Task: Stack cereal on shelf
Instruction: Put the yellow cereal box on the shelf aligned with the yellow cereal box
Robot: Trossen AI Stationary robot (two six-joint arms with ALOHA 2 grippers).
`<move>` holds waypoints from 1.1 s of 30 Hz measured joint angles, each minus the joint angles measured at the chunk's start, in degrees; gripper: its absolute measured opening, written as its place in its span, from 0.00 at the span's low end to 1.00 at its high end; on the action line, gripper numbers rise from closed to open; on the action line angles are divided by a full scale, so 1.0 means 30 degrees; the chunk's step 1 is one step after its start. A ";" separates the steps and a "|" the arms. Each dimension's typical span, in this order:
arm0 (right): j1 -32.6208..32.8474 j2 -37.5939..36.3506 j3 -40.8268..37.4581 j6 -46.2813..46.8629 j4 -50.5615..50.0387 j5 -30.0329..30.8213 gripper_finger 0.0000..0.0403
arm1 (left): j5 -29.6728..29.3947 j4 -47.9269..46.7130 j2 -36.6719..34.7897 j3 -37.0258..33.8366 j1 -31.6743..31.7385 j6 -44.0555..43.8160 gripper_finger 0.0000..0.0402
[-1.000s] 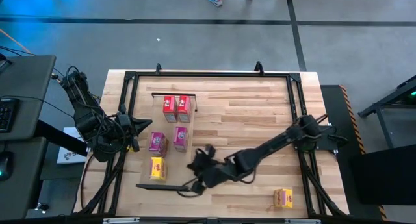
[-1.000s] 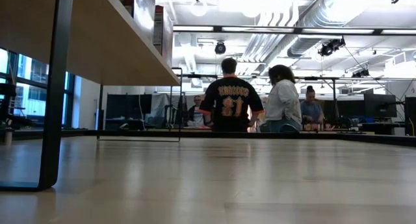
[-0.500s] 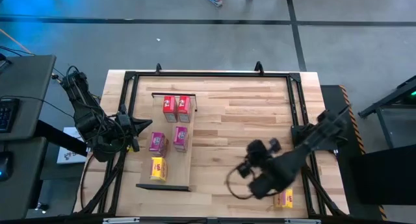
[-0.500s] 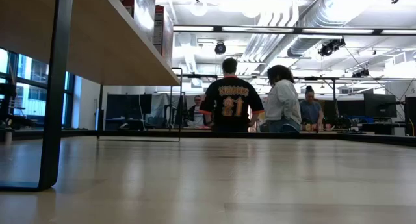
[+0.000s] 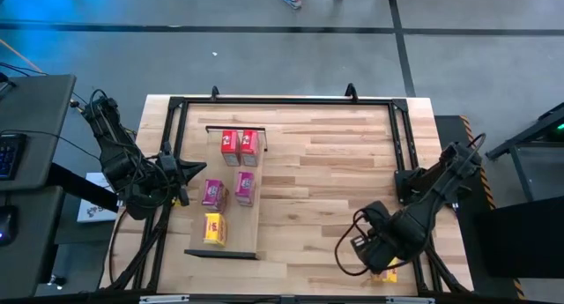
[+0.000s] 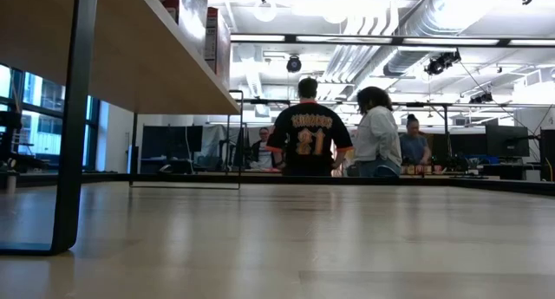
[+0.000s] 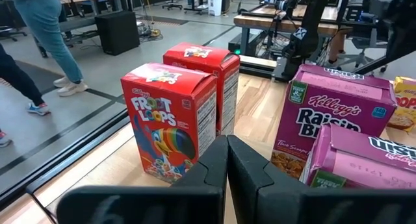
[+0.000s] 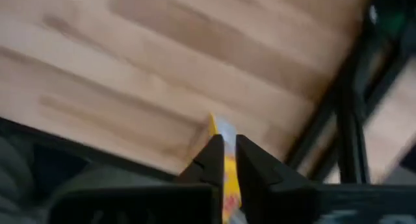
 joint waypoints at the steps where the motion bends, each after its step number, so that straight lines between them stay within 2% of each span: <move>1: 0.0123 0.0000 0.0000 0.0271 -0.0014 -0.0630 0.05 | -0.0002 0.0031 0.0000 0.0000 0.0000 0.0000 0.00; 5: 0.0885 0.0108 0.0000 0.2031 0.0299 -0.1487 0.20 | 0.0100 0.0026 0.0000 0.0000 0.0000 0.0007 0.00; 12: 0.2905 0.0954 0.0000 0.6332 0.1201 -0.3410 0.54 | 0.0115 0.0026 0.0000 0.0000 0.0000 0.0209 0.00; 17: 0.3923 0.1468 0.0000 0.7909 0.1476 -0.2852 0.70 | 0.0130 0.0036 0.0000 0.0000 0.0000 0.0197 0.00; 22: 0.3768 0.2234 0.0007 0.7828 0.1948 -0.1273 0.75 | 0.0280 0.0568 0.0000 0.0000 0.0000 0.0197 0.00; 29: 0.3729 0.3119 0.0007 0.7980 0.1879 -0.1378 0.76 | 0.0354 0.0726 0.0000 0.0000 0.0000 0.0182 0.00; 33: 0.3642 0.3716 0.0007 0.8203 0.1835 -0.2299 0.76 | 0.0727 0.0726 0.0000 0.0000 0.0000 0.0168 0.00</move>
